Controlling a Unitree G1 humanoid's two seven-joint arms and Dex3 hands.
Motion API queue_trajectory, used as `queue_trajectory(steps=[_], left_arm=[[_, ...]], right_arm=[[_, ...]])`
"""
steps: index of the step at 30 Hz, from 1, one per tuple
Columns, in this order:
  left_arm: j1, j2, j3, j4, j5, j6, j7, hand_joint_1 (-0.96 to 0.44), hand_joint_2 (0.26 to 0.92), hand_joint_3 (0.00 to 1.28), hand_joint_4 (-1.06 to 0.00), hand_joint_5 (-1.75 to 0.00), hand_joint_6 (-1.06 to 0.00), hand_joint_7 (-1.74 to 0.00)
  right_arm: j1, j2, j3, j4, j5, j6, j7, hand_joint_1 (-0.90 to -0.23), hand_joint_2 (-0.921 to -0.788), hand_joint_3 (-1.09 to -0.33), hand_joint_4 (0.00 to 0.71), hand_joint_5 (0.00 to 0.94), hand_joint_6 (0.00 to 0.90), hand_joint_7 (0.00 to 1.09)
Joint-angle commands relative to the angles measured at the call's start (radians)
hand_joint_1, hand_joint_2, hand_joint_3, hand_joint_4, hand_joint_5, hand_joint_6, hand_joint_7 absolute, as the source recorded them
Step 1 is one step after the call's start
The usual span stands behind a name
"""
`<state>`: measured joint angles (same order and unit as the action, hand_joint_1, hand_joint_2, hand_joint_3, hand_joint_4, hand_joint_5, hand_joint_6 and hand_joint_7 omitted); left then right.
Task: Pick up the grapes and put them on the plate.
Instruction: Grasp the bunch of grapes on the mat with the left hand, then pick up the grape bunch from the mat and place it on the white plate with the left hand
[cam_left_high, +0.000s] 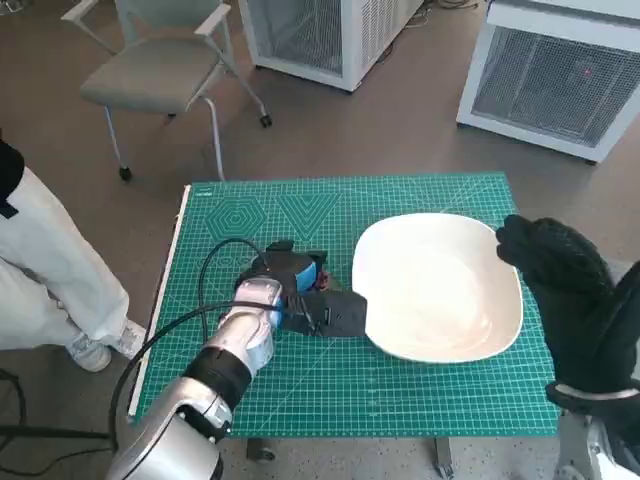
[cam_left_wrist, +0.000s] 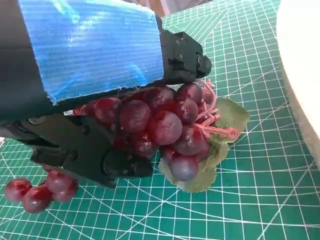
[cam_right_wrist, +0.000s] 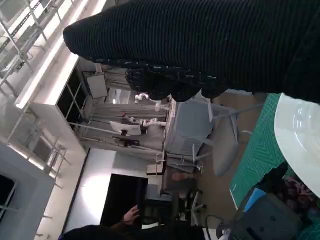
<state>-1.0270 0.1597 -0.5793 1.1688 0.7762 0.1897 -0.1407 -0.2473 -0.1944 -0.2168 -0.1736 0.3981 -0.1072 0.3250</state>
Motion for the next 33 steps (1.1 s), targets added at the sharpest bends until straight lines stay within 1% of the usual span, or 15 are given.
queue_trajectory(steps=[1, 3, 4, 5, 7, 8, 9, 11, 12, 14, 16, 18, 21, 26, 33], left_arm=[[-0.011, 0.000, 0.017, 0.025, -0.028, -0.015, 0.025, 0.19, 0.664, 0.64, -0.17, -0.02, -0.33, -0.02], [-0.010, 0.000, 0.021, 0.032, -0.035, -0.027, 0.040, 0.20, 0.664, 0.63, -0.26, -0.04, -0.38, -0.03], [-0.009, 0.001, 0.021, 0.037, -0.037, -0.036, 0.049, 0.20, 0.678, 0.60, -0.32, -0.11, -0.42, -0.03], [-0.007, 0.002, 0.019, 0.042, -0.037, -0.045, 0.058, 0.21, 0.697, 0.56, -0.37, -0.23, -0.46, -0.03], [-0.004, 0.006, 0.010, 0.053, -0.033, -0.067, 0.081, 0.26, 0.756, 0.48, -0.44, -0.68, -0.57, -0.05], [-0.001, 0.009, 0.005, 0.057, -0.029, -0.078, 0.094, 0.29, 0.775, 0.46, -0.46, -0.90, -0.62, -0.08], [0.002, 0.014, -0.001, 0.059, -0.025, -0.089, 0.108, 0.31, 0.792, 0.45, -0.46, -1.10, -0.66, -0.10], [0.010, 0.025, -0.011, 0.059, -0.017, -0.109, 0.131, 0.33, 0.809, 0.47, -0.44, -1.33, -0.69, -0.16], [0.014, 0.031, -0.015, 0.056, -0.015, -0.116, 0.137, 0.34, 0.816, 0.49, -0.41, -1.42, -0.69, -0.19], [0.016, 0.038, -0.020, 0.052, -0.013, -0.123, 0.139, 0.35, 0.819, 0.54, -0.36, -1.56, -0.63, -0.21], [0.014, 0.042, -0.024, 0.048, -0.014, -0.122, 0.130, 0.35, 0.810, 0.60, -0.32, -1.65, -0.54, -0.18], [0.009, 0.043, -0.024, 0.045, -0.019, -0.115, 0.115, 0.36, 0.790, 0.65, -0.32, -1.68, -0.45, -0.13], [0.000, 0.043, -0.013, 0.043, -0.035, -0.104, 0.093, 0.36, 0.745, 0.71, -0.34, -1.70, -0.37, -0.08], [-0.005, 0.046, 0.000, 0.033, -0.051, -0.099, 0.077, 0.37, 0.703, 0.76, -0.37, -1.69, -0.36, -0.04], [0.009, 0.057, 0.008, 0.005, -0.058, -0.106, 0.088, 0.37, 0.702, 0.77, -0.36, -1.70, -0.36, -0.03]], right_arm=[[0.011, -0.004, 0.001, 0.017, 0.000, 0.006, 0.006, -0.333, -0.921, -0.619, 0.413, 0.868, 0.230, 1.00], [0.011, -0.005, 0.000, 0.016, 0.000, 0.007, 0.005, -0.333, -0.921, -0.619, 0.413, 0.868, 0.230, 1.00], [0.011, -0.005, 0.000, 0.015, 0.000, 0.008, 0.005, -0.332, -0.921, -0.619, 0.413, 0.868, 0.230, 1.00], [0.012, -0.005, 0.000, 0.014, 0.000, 0.008, 0.005, -0.332, -0.921, -0.619, 0.413, 0.868, 0.230, 1.00], [0.012, -0.005, 0.000, 0.013, 0.001, 0.009, 0.005, -0.332, -0.921, -0.619, 0.413, 0.868, 0.230, 1.00], [0.012, -0.005, 0.000, 0.012, 0.001, 0.009, 0.005, -0.332, -0.921, -0.619, 0.413, 0.868, 0.230, 1.00], [0.012, -0.006, 0.000, 0.011, 0.001, 0.009, 0.005, -0.332, -0.921, -0.619, 0.413, 0.868, 0.230, 1.00], [0.013, -0.006, 0.000, 0.010, 0.002, 0.010, 0.005, -0.332, -0.921, -0.620, 0.413, 0.868, 0.230, 1.00], [0.013, -0.006, -0.001, 0.009, 0.002, 0.010, 0.005, -0.332, -0.921, -0.620, 0.413, 0.868, 0.230, 1.00], [0.012, -0.006, -0.001, 0.009, 0.003, 0.010, 0.005, -0.332, -0.921, -0.620, 0.413, 0.869, 0.229, 1.00], [0.012, -0.005, -0.001, 0.011, 0.005, 0.010, 0.006, -0.332, -0.921, -0.621, 0.412, 0.869, 0.229, 1.00], [0.011, -0.005, -0.002, 0.014, 0.007, 0.010, 0.008, -0.331, -0.921, -0.621, 0.412, 0.870, 0.229, 1.00], [0.009, -0.003, 0.000, 0.016, 0.007, 0.010, 0.008, -0.331, -0.921, -0.620, 0.412, 0.870, 0.229, 1.00], [0.007, 0.000, 0.004, 0.017, 0.005, 0.010, 0.008, -0.330, -0.921, -0.621, 0.411, 0.871, 0.228, 1.01], [-0.001, 0.001, 0.008, 0.023, 0.004, 0.009, 0.009, -0.330, -0.921, -0.620, 0.411, 0.871, 0.228, 1.01]])
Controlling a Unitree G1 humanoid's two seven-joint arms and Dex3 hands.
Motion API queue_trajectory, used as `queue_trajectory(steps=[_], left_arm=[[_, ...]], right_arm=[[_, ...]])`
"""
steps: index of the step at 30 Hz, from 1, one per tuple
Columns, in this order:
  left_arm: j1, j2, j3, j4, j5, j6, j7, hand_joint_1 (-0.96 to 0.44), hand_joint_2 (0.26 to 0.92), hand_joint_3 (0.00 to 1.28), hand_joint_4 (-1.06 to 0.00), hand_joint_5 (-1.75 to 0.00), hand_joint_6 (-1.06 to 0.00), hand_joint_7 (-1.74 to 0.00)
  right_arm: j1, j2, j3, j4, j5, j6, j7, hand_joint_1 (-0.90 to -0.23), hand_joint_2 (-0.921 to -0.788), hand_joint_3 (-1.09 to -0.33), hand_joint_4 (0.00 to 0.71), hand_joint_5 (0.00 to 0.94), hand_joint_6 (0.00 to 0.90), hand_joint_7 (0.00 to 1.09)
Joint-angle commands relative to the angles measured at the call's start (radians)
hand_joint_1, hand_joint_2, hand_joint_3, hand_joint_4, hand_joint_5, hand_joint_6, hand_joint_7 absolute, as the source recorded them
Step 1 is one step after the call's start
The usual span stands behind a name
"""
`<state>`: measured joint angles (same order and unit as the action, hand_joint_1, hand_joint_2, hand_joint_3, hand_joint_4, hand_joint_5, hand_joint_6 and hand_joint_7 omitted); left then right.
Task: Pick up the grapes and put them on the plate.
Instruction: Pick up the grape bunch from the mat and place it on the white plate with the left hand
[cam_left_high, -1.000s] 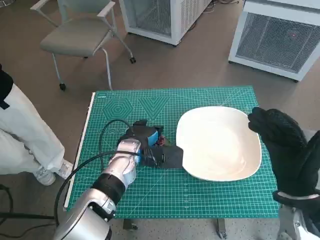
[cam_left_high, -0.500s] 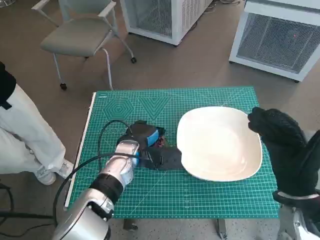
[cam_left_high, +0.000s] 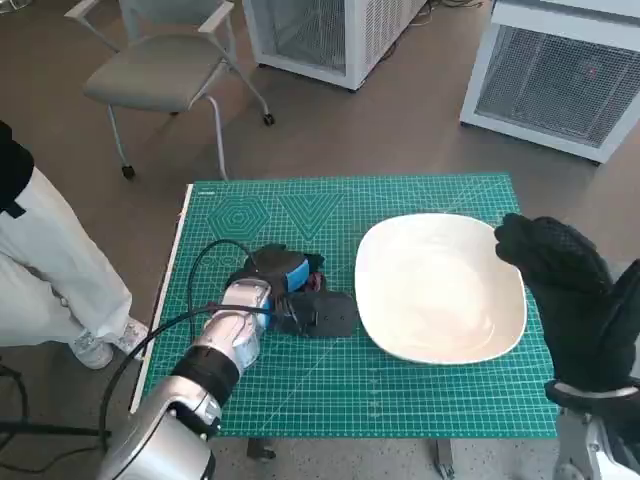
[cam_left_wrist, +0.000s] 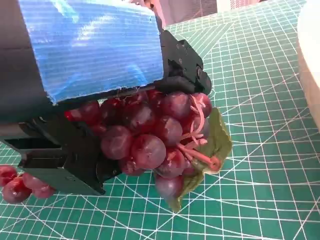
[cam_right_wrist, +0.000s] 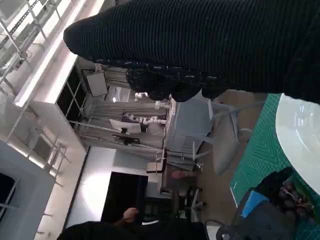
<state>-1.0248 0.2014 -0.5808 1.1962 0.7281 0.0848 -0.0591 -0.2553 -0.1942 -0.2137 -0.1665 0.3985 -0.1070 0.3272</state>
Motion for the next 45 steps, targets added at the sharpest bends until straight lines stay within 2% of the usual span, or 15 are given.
queue_trajectory(steps=[1, 15, 20, 22, 23, 24, 26, 27, 28, 30, 31, 34, 38, 42, 45], left_arm=[[0.008, 0.016, 0.011, -0.023, -0.011, -0.002, 0.006, 0.37, 0.702, 0.77, -0.36, -1.70, -0.36, -0.03], [0.008, 0.034, 0.019, -0.054, -0.023, -0.009, -0.024, 0.38, 0.663, 0.84, -0.37, -1.73, -0.37, -0.01], [0.013, 0.057, 0.019, -0.114, -0.023, -0.014, -0.036, 0.38, 0.679, 0.84, -0.35, -1.74, -0.39, -0.02], [0.017, 0.073, 0.021, -0.165, -0.022, -0.007, -0.053, 0.37, 0.692, 0.82, -0.34, -1.74, -0.44, -0.03], [0.020, 0.083, 0.023, -0.197, -0.021, 0.000, -0.066, 0.35, 0.706, 0.79, -0.33, -1.73, -0.46, -0.10], [0.024, 0.091, 0.025, -0.227, -0.020, 0.007, -0.077, 0.31, 0.727, 0.75, -0.33, -1.71, -0.46, -0.29], [0.034, 0.108, 0.030, -0.292, -0.019, 0.025, -0.102, 0.18, 0.768, 0.65, -0.33, -1.65, -0.43, -0.80], [0.041, 0.118, 0.034, -0.331, -0.019, 0.035, -0.116, 0.12, 0.762, 0.64, -0.33, -1.65, -0.44, -1.00], [0.050, 0.129, 0.039, -0.376, -0.019, 0.046, -0.132, 0.08, 0.738, 0.65, -0.32, -1.66, -0.48, -1.09], [0.071, 0.153, 0.054, -0.479, -0.020, 0.066, -0.161, 0.04, 0.676, 0.70, -0.34, -1.70, -0.59, -1.13], [0.082, 0.165, 0.063, -0.529, -0.020, 0.075, -0.173, 0.03, 0.669, 0.69, -0.36, -1.67, -0.60, -1.16], [0.114, 0.196, 0.093, -0.671, -0.022, 0.098, -0.200, 0.01, 0.700, 0.59, -0.46, -1.54, -0.59, -1.21], [0.145, 0.224, 0.124, -0.803, -0.021, 0.119, -0.228, 0.01, 0.732, 0.47, -0.54, -1.52, -0.69, -1.01], [0.166, 0.247, 0.154, -0.918, -0.017, 0.131, -0.250, 0.00, 0.828, 0.23, -0.67, -1.34, -0.70, -0.97], [0.176, 0.256, 0.170, -0.976, -0.011, 0.138, -0.259, 0.00, 0.871, 0.12, -0.73, -1.24, -0.70, -0.99]], right_arm=[[0.007, 0.000, 0.005, 0.016, 0.003, 0.008, 0.007, -0.330, -0.921, -0.620, 0.411, 0.871, 0.228, 1.01], [0.011, -0.003, 0.001, 0.009, 0.008, 0.009, 0.011, -0.331, -0.921, -0.618, 0.413, 0.869, 0.231, 1.00], [0.014, -0.004, -0.001, 0.002, 0.008, 0.010, 0.009, -0.331, -0.921, -0.617, 0.414, 0.868, 0.231, 1.00], [0.015, -0.005, -0.002, 0.001, 0.009, 0.011, 0.009, -0.331, -0.921, -0.617, 0.415, 0.868, 0.232, 1.00], [0.015, -0.005, -0.003, 0.000, 0.009, 0.012, 0.009, -0.331, -0.921, -0.616, 0.415, 0.867, 0.232, 1.00], [0.015, -0.006, -0.003, -0.001, 0.010, 0.013, 0.009, -0.331, -0.921, -0.616, 0.415, 0.867, 0.232, 1.00], [0.015, -0.006, -0.004, -0.002, 0.010, 0.013, 0.009, -0.331, -0.921, -0.616, 0.415, 0.867, 0.232, 1.00], [0.016, -0.006, -0.004, -0.002, 0.009, 0.013, 0.009, -0.331, -0.921, -0.615, 0.415, 0.867, 0.232, 1.00], [0.016, -0.006, -0.004, -0.003, 0.009, 0.013, 0.009, -0.331, -0.921, -0.615, 0.415, 0.867, 0.232, 1.00], [0.015, -0.006, -0.005, -0.001, 0.008, 0.011, 0.009, -0.330, -0.921, -0.615, 0.415, 0.867, 0.232, 1.00], [0.015, -0.006, -0.005, 0.000, 0.007, 0.010, 0.009, -0.330, -0.921, -0.615, 0.415, 0.867, 0.232, 1.00], [0.013, -0.005, -0.005, 0.006, 0.005, 0.007, 0.009, -0.329, -0.921, -0.616, 0.415, 0.867, 0.231, 1.00], [0.011, -0.003, -0.003, 0.011, 0.002, 0.005, 0.008, -0.328, -0.921, -0.616, 0.414, 0.867, 0.231, 1.00], [0.009, -0.001, -0.002, 0.013, 0.001, 0.005, 0.007, -0.328, -0.921, -0.616, 0.414, 0.867, 0.231, 1.00], [0.008, 0.000, -0.001, 0.013, 0.001, 0.006, 0.006, -0.328, -0.921, -0.616, 0.414, 0.867, 0.231, 1.00]])
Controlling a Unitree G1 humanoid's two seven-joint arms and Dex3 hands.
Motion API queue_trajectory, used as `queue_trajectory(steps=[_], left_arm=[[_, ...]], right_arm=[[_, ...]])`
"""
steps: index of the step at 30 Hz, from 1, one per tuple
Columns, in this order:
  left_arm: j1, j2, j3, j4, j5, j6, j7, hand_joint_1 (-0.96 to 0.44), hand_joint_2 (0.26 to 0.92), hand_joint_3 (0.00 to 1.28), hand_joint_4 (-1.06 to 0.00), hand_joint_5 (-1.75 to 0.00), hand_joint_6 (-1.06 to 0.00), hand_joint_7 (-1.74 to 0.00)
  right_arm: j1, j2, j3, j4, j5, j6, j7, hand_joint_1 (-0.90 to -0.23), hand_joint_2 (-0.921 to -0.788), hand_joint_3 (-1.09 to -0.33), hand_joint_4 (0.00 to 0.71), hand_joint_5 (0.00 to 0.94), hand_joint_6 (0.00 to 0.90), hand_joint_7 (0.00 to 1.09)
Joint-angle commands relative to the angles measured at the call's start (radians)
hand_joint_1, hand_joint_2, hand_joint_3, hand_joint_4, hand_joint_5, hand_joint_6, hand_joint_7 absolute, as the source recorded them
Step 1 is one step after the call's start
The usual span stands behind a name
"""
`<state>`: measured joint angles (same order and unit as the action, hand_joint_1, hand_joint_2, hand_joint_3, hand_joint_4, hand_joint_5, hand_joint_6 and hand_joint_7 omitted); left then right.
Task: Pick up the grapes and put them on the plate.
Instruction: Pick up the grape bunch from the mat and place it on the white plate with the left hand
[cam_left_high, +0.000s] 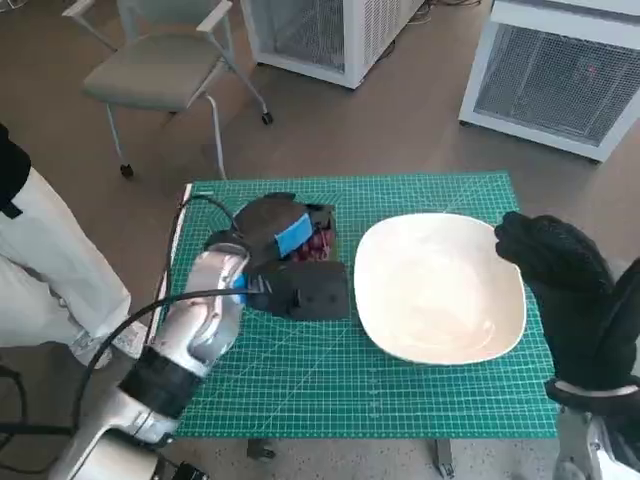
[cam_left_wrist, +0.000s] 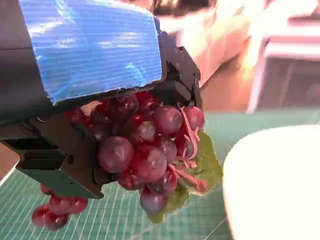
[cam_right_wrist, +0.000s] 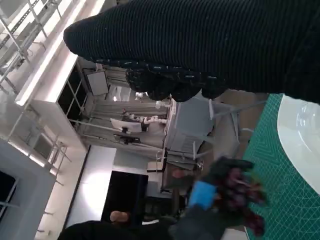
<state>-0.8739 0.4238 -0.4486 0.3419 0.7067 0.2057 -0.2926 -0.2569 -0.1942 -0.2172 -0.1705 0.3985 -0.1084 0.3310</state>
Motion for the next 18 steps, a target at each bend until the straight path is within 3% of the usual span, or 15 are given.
queue_trajectory(steps=[1, 10, 18], left_arm=[[0.028, 0.036, 0.043, -0.140, 0.012, 0.019, -0.028, 0.00, 0.879, 0.10, -0.74, -1.22, -0.69, -1.00], [0.034, 0.041, 0.063, -0.213, 0.021, 0.013, -0.035, 0.00, 0.910, 0.04, -0.74, -1.23, -0.71, -0.95], [-0.004, -0.009, 0.041, -0.162, 0.022, -0.006, -0.025, 0.00, 0.917, 0.04, -0.70, -1.30, -0.73, -0.90]], right_arm=[[0.009, 0.000, 0.003, 0.017, 0.000, 0.008, 0.001, -0.328, -0.921, -0.616, 0.414, 0.867, 0.231, 1.00], [0.006, 0.001, 0.004, 0.016, 0.002, 0.008, 0.000, -0.329, -0.921, -0.614, 0.416, 0.864, 0.233, 1.00], [0.009, 0.003, 0.005, 0.011, 0.002, 0.007, -0.002, -0.329, -0.921, -0.613, 0.419, 0.861, 0.235, 1.00]])
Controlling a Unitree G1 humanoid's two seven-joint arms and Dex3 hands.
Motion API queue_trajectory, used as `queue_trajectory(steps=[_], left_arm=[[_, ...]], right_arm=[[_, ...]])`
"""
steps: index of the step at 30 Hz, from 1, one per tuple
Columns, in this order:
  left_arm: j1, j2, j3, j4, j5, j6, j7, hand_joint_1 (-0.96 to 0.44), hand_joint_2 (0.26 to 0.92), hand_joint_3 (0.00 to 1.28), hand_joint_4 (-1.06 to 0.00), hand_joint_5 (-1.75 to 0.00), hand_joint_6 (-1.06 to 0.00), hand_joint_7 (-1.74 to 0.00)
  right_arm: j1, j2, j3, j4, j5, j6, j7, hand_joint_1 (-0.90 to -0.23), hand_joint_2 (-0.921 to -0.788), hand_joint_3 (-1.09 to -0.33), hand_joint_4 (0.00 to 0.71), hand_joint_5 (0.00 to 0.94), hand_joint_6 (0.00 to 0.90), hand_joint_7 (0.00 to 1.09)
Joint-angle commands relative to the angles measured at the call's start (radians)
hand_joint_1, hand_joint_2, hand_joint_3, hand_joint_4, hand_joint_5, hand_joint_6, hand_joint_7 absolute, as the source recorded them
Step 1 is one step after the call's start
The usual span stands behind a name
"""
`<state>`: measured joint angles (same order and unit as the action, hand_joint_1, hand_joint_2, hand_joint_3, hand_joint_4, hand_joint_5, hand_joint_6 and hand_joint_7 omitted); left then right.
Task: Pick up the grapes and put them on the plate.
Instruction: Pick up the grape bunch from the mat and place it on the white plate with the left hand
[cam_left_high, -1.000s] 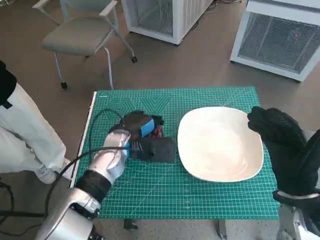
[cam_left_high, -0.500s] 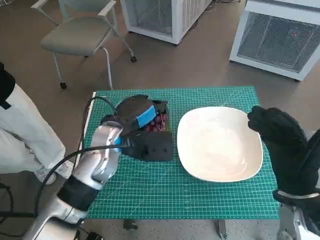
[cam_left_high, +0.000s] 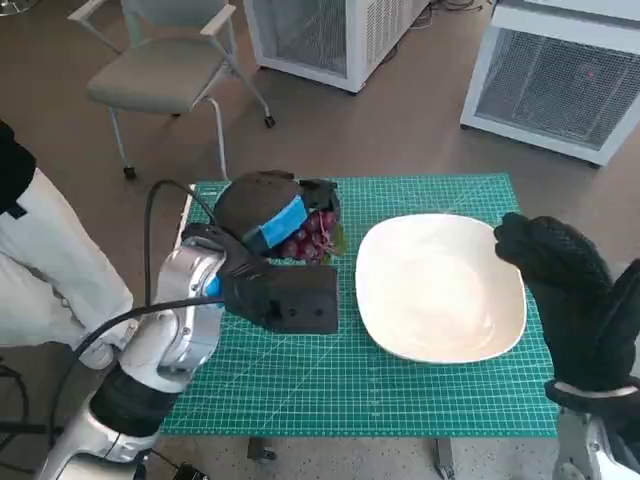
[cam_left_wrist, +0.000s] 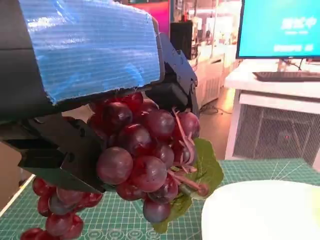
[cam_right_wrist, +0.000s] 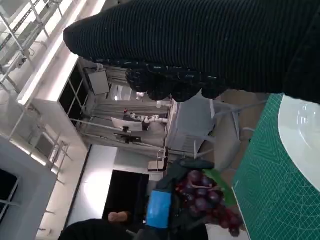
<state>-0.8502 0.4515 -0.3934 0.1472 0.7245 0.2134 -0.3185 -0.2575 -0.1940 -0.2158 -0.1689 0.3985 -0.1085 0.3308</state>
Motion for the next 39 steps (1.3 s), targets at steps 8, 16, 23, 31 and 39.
queue_trajectory(steps=[8, 16, 23, 31, 39], left_arm=[[-0.097, -0.148, -0.047, 0.087, 0.003, -0.012, -0.010, 0.00, 0.911, 0.04, -0.73, -1.26, -0.71, -0.94], [-0.191, -0.256, -0.101, 0.132, 0.037, -0.027, 0.001, 0.01, 0.888, 0.14, -0.64, -1.39, -0.69, -0.94], [-0.290, -0.346, -0.129, 0.253, 0.030, -0.062, 0.022, 0.01, 0.770, 0.49, -0.49, -1.60, -0.54, -1.14], [-0.362, -0.425, -0.158, 0.474, 0.021, -0.128, 0.089, 0.00, 0.908, 0.31, -0.52, -1.38, -0.32, -1.45], [-0.384, -0.465, -0.155, 0.621, 0.001, -0.183, 0.133, 0.00, 0.874, 0.37, -0.41, -1.61, -0.45, -1.23]], right_arm=[[0.023, 0.005, 0.003, -0.013, 0.000, 0.009, -0.009, -0.329, -0.921, -0.612, 0.421, 0.858, 0.237, 0.99], [0.043, -0.001, -0.007, -0.042, 0.004, 0.014, -0.013, -0.330, -0.921, -0.610, 0.422, 0.854, 0.239, 0.99], [0.055, -0.002, -0.019, -0.049, 0.009, 0.013, -0.011, -0.331, -0.921, -0.607, 0.423, 0.850, 0.240, 0.99], [0.074, 0.005, -0.026, -0.065, 0.010, 0.014, -0.020, -0.324, -0.921, -0.607, 0.429, 0.843, 0.258, 1.00], [0.091, 0.006, -0.032, -0.087, 0.013, 0.024, -0.039, -0.321, -0.921, -0.607, 0.433, 0.835, 0.267, 0.99]])
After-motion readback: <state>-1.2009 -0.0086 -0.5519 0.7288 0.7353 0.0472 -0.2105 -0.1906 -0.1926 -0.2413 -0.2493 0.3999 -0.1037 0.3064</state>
